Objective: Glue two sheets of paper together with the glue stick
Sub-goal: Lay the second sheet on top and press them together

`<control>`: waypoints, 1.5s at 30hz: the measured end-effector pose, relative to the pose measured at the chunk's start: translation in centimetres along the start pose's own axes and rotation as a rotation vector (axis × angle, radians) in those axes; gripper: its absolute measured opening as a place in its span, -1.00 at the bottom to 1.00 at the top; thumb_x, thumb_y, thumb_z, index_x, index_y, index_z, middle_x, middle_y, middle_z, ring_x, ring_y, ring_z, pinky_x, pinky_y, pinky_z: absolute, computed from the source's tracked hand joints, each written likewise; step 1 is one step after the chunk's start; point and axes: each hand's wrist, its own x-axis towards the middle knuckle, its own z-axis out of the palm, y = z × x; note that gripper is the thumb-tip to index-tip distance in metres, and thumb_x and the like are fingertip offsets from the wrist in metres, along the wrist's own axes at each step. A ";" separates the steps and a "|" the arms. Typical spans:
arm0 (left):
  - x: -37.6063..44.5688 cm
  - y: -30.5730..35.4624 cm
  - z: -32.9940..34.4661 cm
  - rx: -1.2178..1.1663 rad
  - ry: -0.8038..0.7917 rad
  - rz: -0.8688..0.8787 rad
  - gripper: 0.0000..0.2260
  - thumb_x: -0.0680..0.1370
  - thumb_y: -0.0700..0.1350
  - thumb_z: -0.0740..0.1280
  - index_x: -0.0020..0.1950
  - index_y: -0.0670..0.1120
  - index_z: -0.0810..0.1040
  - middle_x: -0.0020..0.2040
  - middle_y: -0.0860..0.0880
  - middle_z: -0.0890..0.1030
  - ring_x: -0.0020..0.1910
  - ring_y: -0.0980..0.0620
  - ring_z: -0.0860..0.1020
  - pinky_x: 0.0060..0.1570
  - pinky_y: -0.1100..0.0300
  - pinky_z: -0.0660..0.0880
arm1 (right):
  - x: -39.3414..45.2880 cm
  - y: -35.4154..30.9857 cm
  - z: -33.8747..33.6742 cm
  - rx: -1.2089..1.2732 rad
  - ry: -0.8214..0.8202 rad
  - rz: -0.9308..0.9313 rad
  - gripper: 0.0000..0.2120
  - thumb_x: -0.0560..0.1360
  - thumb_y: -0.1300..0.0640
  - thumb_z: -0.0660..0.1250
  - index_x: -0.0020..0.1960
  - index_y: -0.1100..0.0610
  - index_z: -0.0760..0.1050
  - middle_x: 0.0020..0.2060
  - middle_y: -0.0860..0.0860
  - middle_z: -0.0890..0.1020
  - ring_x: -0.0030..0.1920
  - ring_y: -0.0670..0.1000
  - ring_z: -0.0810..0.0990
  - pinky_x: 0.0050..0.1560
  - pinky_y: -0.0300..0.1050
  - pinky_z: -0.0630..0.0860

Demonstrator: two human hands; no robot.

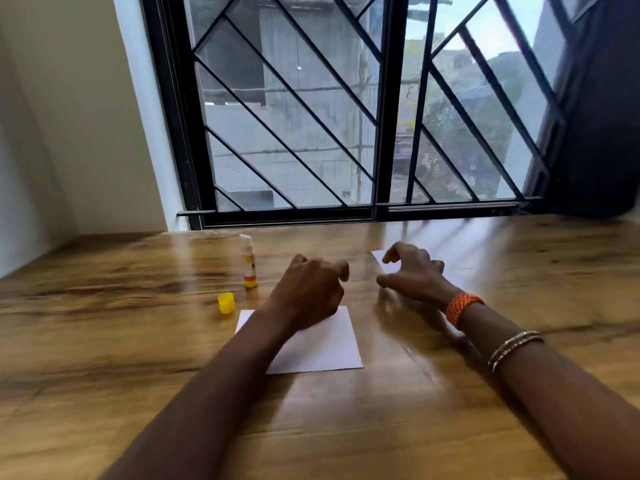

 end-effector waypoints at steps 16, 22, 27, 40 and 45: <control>-0.5 0.8 1.1 -0.059 0.118 0.016 -0.81 0.49 -0.17 0.20 0.04 -0.03 0.54 -0.12 0.06 0.65 -0.03 0.01 0.51 0.10 0.12 0.27 | -0.8 1.4 -2.5 -0.058 -0.167 -0.142 -0.88 0.36 0.07 0.42 -0.13 0.08 0.56 -0.14 0.03 0.57 -0.03 0.01 0.50 -0.04 -0.11 0.48; -0.8 0.5 0.5 -0.072 0.135 -0.011 -0.82 0.49 -0.19 0.22 0.02 -0.05 0.57 -0.14 0.02 0.65 -0.07 -0.02 0.54 0.05 0.10 0.34 | -0.9 1.2 -2.9 -0.050 -0.038 -0.218 -0.88 0.43 0.17 0.37 -0.12 0.19 0.65 -0.19 0.10 0.66 -0.14 0.05 0.61 -0.13 -0.14 0.49; -0.8 0.0 0.1 -0.040 0.051 -0.123 -0.65 0.55 -0.07 0.19 0.34 -0.04 0.36 0.21 0.00 0.52 0.22 -0.02 0.42 0.17 0.02 0.32 | -1.1 -0.8 -3.0 0.220 0.261 -0.255 -0.91 0.46 0.18 0.28 -0.20 0.15 0.53 -0.36 -0.04 0.58 -0.32 -0.16 0.53 -0.27 -0.25 0.46; -0.1 -2.5 -1.2 -0.985 0.294 -0.860 -0.61 0.56 0.21 0.09 0.12 -0.10 0.38 0.02 -0.21 0.59 -0.08 -0.20 0.62 -0.17 -0.07 0.59 | -2.3 -3.7 -2.9 0.393 0.403 -0.560 -0.86 0.38 0.36 0.42 -0.14 0.17 0.67 -0.12 0.07 0.52 -0.07 -0.01 0.49 -0.15 -0.52 0.32; -0.6 -3.3 -2.0 -1.320 0.424 -0.902 -0.72 0.46 -0.49 0.23 0.10 -0.22 0.39 0.01 -0.22 0.51 0.00 -0.15 0.53 -0.28 0.26 0.60 | -2.6 -3.8 -2.8 0.279 0.374 -0.622 -0.90 0.38 0.25 0.45 -0.18 0.08 0.67 -0.20 -0.02 0.47 -0.19 -0.15 0.44 -0.25 -0.47 0.29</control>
